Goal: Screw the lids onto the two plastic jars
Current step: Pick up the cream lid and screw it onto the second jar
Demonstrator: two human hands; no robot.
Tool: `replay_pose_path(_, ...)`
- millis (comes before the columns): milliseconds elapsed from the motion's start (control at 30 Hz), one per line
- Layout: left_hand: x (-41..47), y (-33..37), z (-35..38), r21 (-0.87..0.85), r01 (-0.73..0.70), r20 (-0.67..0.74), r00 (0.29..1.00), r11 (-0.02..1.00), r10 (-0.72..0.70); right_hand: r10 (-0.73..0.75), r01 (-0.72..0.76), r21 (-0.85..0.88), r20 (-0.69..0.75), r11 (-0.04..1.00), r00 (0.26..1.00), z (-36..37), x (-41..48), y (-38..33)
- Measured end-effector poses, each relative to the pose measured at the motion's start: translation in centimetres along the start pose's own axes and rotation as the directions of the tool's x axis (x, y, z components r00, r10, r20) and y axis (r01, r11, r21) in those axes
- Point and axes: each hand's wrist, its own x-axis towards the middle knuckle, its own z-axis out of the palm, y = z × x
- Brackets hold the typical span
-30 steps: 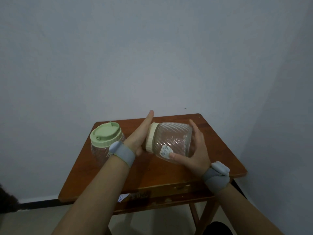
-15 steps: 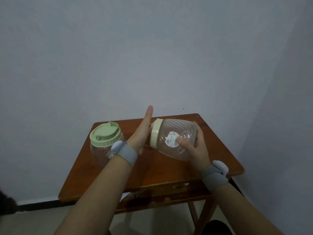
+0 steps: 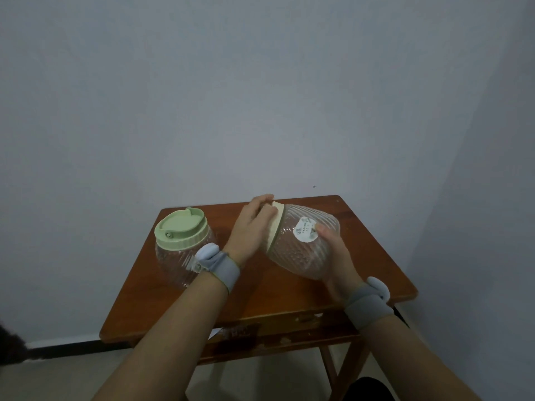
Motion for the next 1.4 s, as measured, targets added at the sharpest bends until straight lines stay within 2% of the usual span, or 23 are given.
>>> replay_pose_path(67, -0.1, 0.8, -0.1, -0.074, 0.231, 0.058, 0.972, 0.97, -0.227, -0.132, 0.122, -0.161, -0.056, 0.979, 0.99, -0.2, 0.0, 0.5)
replay_pose_path(133, 0.1, 0.5, -0.5, -0.088, 0.438, 0.122, 0.896, 0.895, -0.427, -0.285, 0.244, -0.394, -0.048, 0.886, 0.957, -0.5, 0.0, 0.9)
replay_pose_path(200, -0.1, 0.0, -0.6, -0.103, 0.547, 0.158, 0.833, 0.83, -0.53, -0.404, 0.345, -0.547, 0.014, 0.762, 0.915, -0.8, 0.0, 1.2)
replay_pose_path(233, -0.1, -0.2, -0.4, -0.117, 0.543, 0.154, 0.837, 0.831, -0.525, -0.41, 0.352, -0.575, 0.031, 0.739, 0.912, -0.8, 0.1, 1.3)
replay_pose_path(300, -0.3, -0.6, 0.1, -0.155, 0.417, 0.063, 0.909, 0.896, -0.412, -0.321, 0.275, -0.493, -0.01, 0.826, 0.947, -0.5, 0.4, 1.3)
replay_pose_path(367, -0.3, -0.9, 0.4, -0.158, 0.134, -0.109, 0.982, 0.978, -0.152, -0.172, 0.16, -0.235, -0.034, 0.959, 0.984, -0.1, 0.5, 0.9)
replay_pose_path(433, -0.6, -0.3, 0.3, -0.133, -0.066, -0.055, 0.997, 0.989, 0.059, -0.04, 0.04, 0.006, 0.027, 0.999, 0.999, 0.1, 0.2, 0.4)
replay_pose_path(500, -0.7, 0.7, 0.3, -0.16, -0.091, 0.044, 0.994, 0.983, 0.099, -0.049, 0.045, 0.065, 0.06, 0.997, 0.997, 0.2, -0.3, 0.2)
replay_pose_path(533, -0.7, 1.2, 0.1, -0.206, -0.033, 0.033, 0.999, 0.978, 0.041, -0.075, 0.074, 0.036, 0.032, 0.997, 0.997, 0.2, -0.2, 0.6)
replay_pose_path(600, -0.6, 1.7, 0.0, -0.275, 0.175, 0.008, 0.984, 0.946, -0.179, -0.154, 0.149, -0.092, -0.046, 0.985, 0.987, -0.1, -0.1, 1.2)
replay_pose_path(700, 0.2, 0.8, -1.1, -0.226, 0.473, 0.105, 0.881, 0.852, -0.461, -0.319, 0.267, -0.4, -0.069, 0.877, 0.945, -0.9, -0.1, 1.8)
replay_pose_path(767, 0.2, 0.2, -1.3, -0.188, 0.576, 0.163, 0.817, 0.795, -0.554, -0.433, 0.353, -0.55, -0.017, 0.757, 0.901, -1.0, -0.3, 1.8)
replay_pose_path(833, -0.1, -0.2, -0.7, -0.195, 0.597, 0.12, 0.802, 0.778, -0.585, -0.481, 0.388, -0.62, 0.02, 0.682, 0.877, -1.2, -0.2, 2.1)
replay_pose_path(900, -0.4, -0.8, 0.1, -0.213, 0.507, 0.043, 0.859, 0.835, -0.51, -0.423, 0.336, -0.556, -0.031, 0.76, 0.906, -0.9, -0.1, 2.1)
replay_pose_path(967, -0.3, -1.2, 0.4, -0.188, 0.243, -0.075, 0.962, 0.952, -0.261, -0.26, 0.22, -0.285, -0.111, 0.933, 0.959, -0.3, 0.0, 1.8)
replay_pose_path(1000, -0.6, -0.9, 0.6, -0.165, 0.123, -0.082, 0.987, 0.979, -0.138, -0.145, 0.133, -0.108, -0.118, 0.985, 0.982, -0.3, 0.1, 1.6)
replay_pose_path(1033, -0.8, -0.4, 0.6, -0.155, 0.039, -0.057, 0.997, 0.987, -0.048, -0.058, 0.061, 0.021, -0.096, 0.998, 0.994, -0.2, 0.1, 1.3)
replay_pose_path(1100, -1.2, 0.9, 0.6, -0.138, -0.011, -0.005, 1.0, 0.99, 0.011, -0.032, 0.037, 0.081, -0.06, 0.996, 0.998, -0.2, 0.0, 1.1)
replay_pose_path(1133, -1.1, 1.3, 0.5, -0.137, 0.019, -0.014, 1.0, 0.99, -0.021, -0.057, 0.061, 0.052, -0.073, 0.997, 0.996, -0.3, -0.1, 1.2)
replay_pose_path(1200, -0.5, 1.1, -0.1, -0.153, 0.181, -0.029, 0.982, 0.971, -0.188, -0.157, 0.149, -0.081, -0.115, 0.986, 0.981, -0.6, -0.2, 1.7)
replay_pose_path(1267, -0.1, 0.7, -0.8, -0.219, 0.437, 0.058, 0.898, 0.872, -0.435, -0.314, 0.268, -0.31, -0.108, 0.912, 0.943, -1.1, -0.4, 1.9)
replay_pose_path(1333, -0.3, 0.5, -1.1, -0.231, 0.595, 0.174, 0.804, 0.77, -0.569, -0.456, 0.373, -0.536, -0.025, 0.757, 0.89, -1.5, -0.6, 1.6)
replay_pose_path(1400, -0.4, 0.2, -1.3, -0.219, 0.651, 0.225, 0.759, 0.727, -0.611, -0.561, 0.476, -0.676, 0.11, 0.563, 0.82, -1.4, -1.0, 1.2)
